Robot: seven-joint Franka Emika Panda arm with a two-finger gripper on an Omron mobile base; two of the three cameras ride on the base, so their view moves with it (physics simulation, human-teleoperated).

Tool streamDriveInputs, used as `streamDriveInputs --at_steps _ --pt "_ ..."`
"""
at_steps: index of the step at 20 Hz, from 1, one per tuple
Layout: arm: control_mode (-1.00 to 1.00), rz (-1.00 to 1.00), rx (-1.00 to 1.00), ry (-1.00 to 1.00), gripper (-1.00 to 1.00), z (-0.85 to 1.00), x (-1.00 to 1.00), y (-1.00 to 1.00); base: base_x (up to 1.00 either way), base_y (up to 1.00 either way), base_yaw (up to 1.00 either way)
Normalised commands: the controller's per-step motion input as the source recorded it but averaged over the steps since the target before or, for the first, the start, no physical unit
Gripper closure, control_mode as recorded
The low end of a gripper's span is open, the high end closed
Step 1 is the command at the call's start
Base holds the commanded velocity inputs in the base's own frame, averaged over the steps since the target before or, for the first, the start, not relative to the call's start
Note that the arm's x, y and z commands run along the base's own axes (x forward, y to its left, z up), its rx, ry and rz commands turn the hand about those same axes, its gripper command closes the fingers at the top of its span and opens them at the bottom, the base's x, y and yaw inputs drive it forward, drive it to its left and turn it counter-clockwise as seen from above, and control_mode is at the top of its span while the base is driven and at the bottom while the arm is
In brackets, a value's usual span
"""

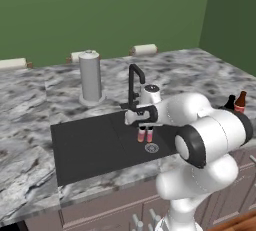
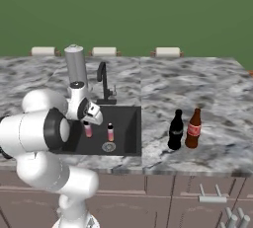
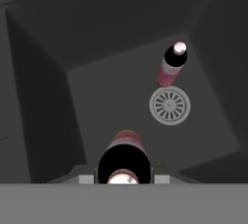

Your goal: Place the large bottle from the dining counter next to the other large bottle outside the sink, and place the small bottle from the dining counter next to the other small bottle inside the sink.

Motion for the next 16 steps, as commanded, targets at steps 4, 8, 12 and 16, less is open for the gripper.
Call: streamDriveInputs --at_steps 4,8,12,16 --pt "-1.0 0.0 0.0 0.0 1.0 -0.38 0.0 0.0 0.0 0.0 0.0" --pt "-1.0 0.0 0.0 0.0 1.0 -0.33 0.0 0.0 0.0 0.0 0.0" --pt "-1.0 0.0 0.0 0.0 1.0 -0.29 0.0 0.0 0.0 0.0 0.0" --pt "-1.0 0.0 0.0 0.0 1.0 -0.44 0.01 0.0 0.0 0.0 0.0"
